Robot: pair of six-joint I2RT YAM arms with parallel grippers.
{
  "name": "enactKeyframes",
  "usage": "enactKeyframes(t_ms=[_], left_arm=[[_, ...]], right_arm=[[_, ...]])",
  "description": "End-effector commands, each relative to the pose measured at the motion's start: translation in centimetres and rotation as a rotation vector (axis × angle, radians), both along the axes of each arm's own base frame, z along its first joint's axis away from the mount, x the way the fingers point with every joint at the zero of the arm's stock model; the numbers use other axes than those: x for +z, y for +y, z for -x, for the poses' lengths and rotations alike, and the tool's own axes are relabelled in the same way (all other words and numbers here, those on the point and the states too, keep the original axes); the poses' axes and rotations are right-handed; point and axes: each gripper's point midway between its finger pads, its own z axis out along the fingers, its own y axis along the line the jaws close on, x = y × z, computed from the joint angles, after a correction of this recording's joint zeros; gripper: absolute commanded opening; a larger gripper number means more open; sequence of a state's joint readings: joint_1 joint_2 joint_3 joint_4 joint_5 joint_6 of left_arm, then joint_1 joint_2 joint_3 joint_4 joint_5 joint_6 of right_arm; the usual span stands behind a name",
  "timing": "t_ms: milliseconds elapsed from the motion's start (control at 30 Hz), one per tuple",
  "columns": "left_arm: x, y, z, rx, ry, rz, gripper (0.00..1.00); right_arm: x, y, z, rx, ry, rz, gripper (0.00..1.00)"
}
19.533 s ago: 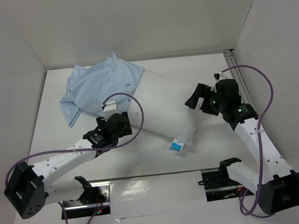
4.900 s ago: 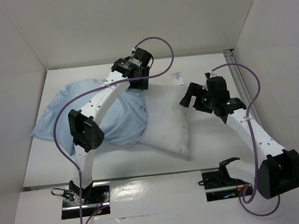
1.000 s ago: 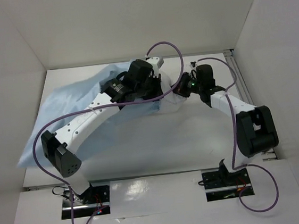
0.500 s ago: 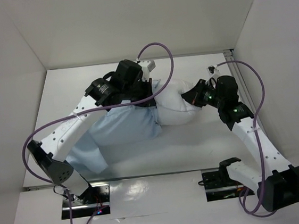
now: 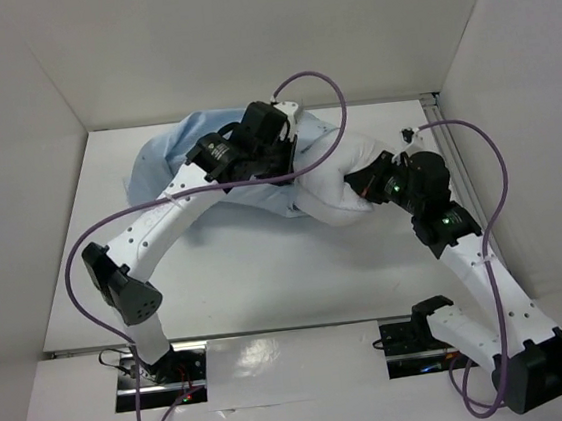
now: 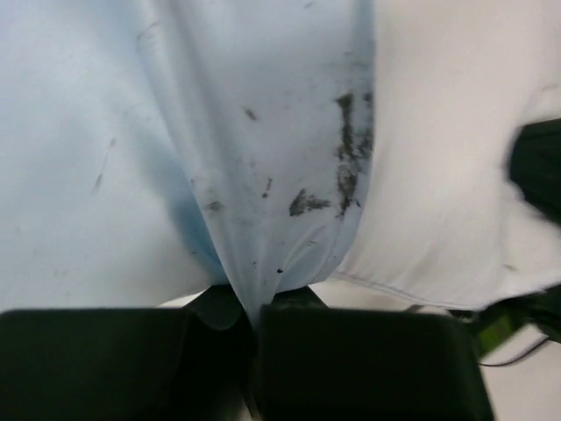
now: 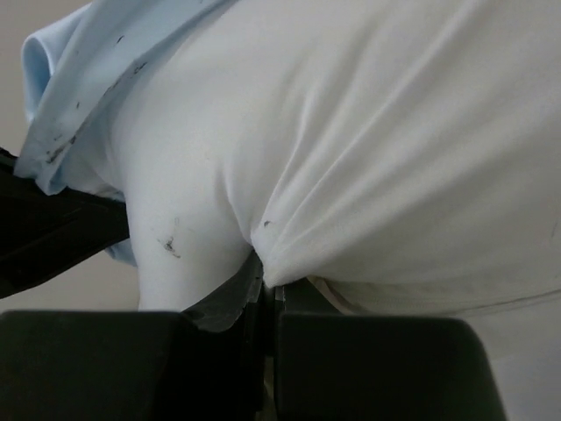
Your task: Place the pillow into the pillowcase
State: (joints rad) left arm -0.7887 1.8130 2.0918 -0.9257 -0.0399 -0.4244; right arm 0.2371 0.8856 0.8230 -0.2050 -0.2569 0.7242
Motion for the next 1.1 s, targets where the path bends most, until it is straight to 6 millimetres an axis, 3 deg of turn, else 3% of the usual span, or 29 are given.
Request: enactKeyframes(t_ms=[0, 33, 67, 100, 133, 167, 267, 333, 400, 467, 500, 533, 567, 600, 633, 667, 700, 733, 767, 800, 833, 867, 900, 933, 967, 1000, 1033, 1067], left_arm=[[3.3, -0.5, 0.7, -0.017, -0.166, 0.091, 0.0], [-0.5, 1.2, 0.3, 0.046, -0.119, 0.008, 0.0], [-2.3, 2.0, 0.6, 0.065, -0.094, -0.027, 0.0], [-5.4, 3.1, 1.5, 0.09, -0.033, -0.076, 0.0], [-5.2, 2.8, 1.4, 0.101, -0.034, -0.057, 0.0], [-8.0, 3.7, 1.7, 0.118, 0.014, -0.097, 0.0], [-11.4, 4.2, 2.9, 0.133, 0.101, -0.132, 0.0], [-12.3, 4.1, 3.1, 0.126, 0.121, -0.145, 0.0], [-12.3, 3.6, 1.9, 0.116, 0.093, -0.17, 0.0], [-11.6, 3.3, -0.5, 0.114, 0.061, -0.172, 0.0], [-7.8, 1.7, -2.5, 0.099, 0.006, -0.096, 0.0], [-8.4, 0.2, -3.9, 0.071, 0.022, -0.091, 0.0], [-2.3, -2.0, -5.2, 0.01, -0.057, 0.026, 0.0], [0.1, -2.7, -6.2, 0.005, -0.087, 0.068, 0.0], [-0.1, -4.5, -7.2, -0.033, -0.08, 0.084, 0.0], [2.8, -4.6, -8.0, -0.044, -0.132, 0.132, 0.0], [7.6, -4.6, -8.3, -0.051, -0.227, 0.223, 0.0], [8.5, -4.5, -8.6, -0.058, -0.239, 0.259, 0.0], [12.2, -3.7, -6.7, -0.104, -0.268, 0.35, 0.0], [8.6, -2.9, -7.2, -0.09, -0.194, 0.32, 0.0], [9.7, -3.1, -6.8, -0.112, -0.239, 0.363, 0.0], [11.2, -1.6, -5.4, -0.117, -0.264, 0.385, 0.0], [7.8, -1.4, -5.1, -0.103, -0.189, 0.349, 0.0], [6.8, -1.2, -4.3, -0.107, -0.152, 0.346, 0.0], [5.9, -1.1, -3.4, -0.121, -0.116, 0.351, 0.0], [4.7, -2.3, -1.0, -0.183, -0.054, 0.367, 0.0], [1.5, -2.1, 0.8, -0.186, 0.013, 0.336, 0.0], [-0.2, -2.3, 2.3, -0.195, 0.057, 0.324, 0.0]], right_arm=[[-0.8, 2.3, 0.3, 0.084, -0.02, -0.043, 0.0], [-1.9, 2.6, 0.4, 0.093, 0.0, -0.038, 0.0], [-3.5, 2.8, 0.7, 0.102, 0.027, -0.032, 0.0], [-4.6, 3.4, 1.1, 0.127, 0.047, -0.029, 0.0], [-5.5, 3.3, 1.3, 0.13, 0.06, -0.015, 0.0], [-7.7, 3.6, 1.9, 0.146, 0.109, -0.001, 0.0], [-10.2, 3.6, 2.5, 0.164, 0.171, 0.046, 0.0], [-11.2, 3.4, 3.0, 0.17, 0.199, 0.067, 0.0], [-11.5, 3.5, 2.8, 0.165, 0.202, 0.056, 0.0], [-10.0, 5.2, 1.9, 0.199, 0.149, -0.034, 0.0], [-9.0, 5.6, 1.1, 0.195, 0.125, -0.057, 0.0], [-8.0, 6.0, 0.2, 0.202, 0.106, -0.075, 0.0], [-8.1, 6.2, -1.2, 0.182, 0.121, -0.065, 0.0], [-4.1, 6.6, -3.2, 0.172, 0.032, -0.073, 0.0], [-2.3, 6.1, -4.7, 0.133, -0.012, -0.069, 0.0], [-0.5, 5.8, -5.8, 0.123, -0.054, -0.067, 0.0], [1.1, 5.2, -6.7, 0.104, -0.086, -0.065, 0.0], [4.8, 4.8, -7.5, 0.086, -0.166, -0.074, 0.0], [5.9, 4.8, -7.8, 0.09, -0.205, -0.061, 0.0], [6.8, 4.4, -8.1, 0.082, -0.228, -0.056, 0.0], [7.3, 4.6, -8.0, 0.098, -0.246, -0.047, 0.0], [7.6, 4.8, -7.5, 0.129, -0.265, -0.037, 0.0], [6.9, 4.9, -6.8, 0.146, -0.254, -0.037, 0.0], [3.8, 5.0, -6.2, 0.165, -0.203, -0.013, 0.0], [2.3, 5.3, -5.5, 0.185, -0.174, -0.01, 0.0], [1.0, 5.0, -5.1, 0.177, -0.149, -0.003, 0.0], [-2.2, 4.7, -4.0, 0.178, -0.074, 0.012, 0.0], [-3.3, 4.7, -3.2, 0.186, -0.046, 0.004, 0.0]])
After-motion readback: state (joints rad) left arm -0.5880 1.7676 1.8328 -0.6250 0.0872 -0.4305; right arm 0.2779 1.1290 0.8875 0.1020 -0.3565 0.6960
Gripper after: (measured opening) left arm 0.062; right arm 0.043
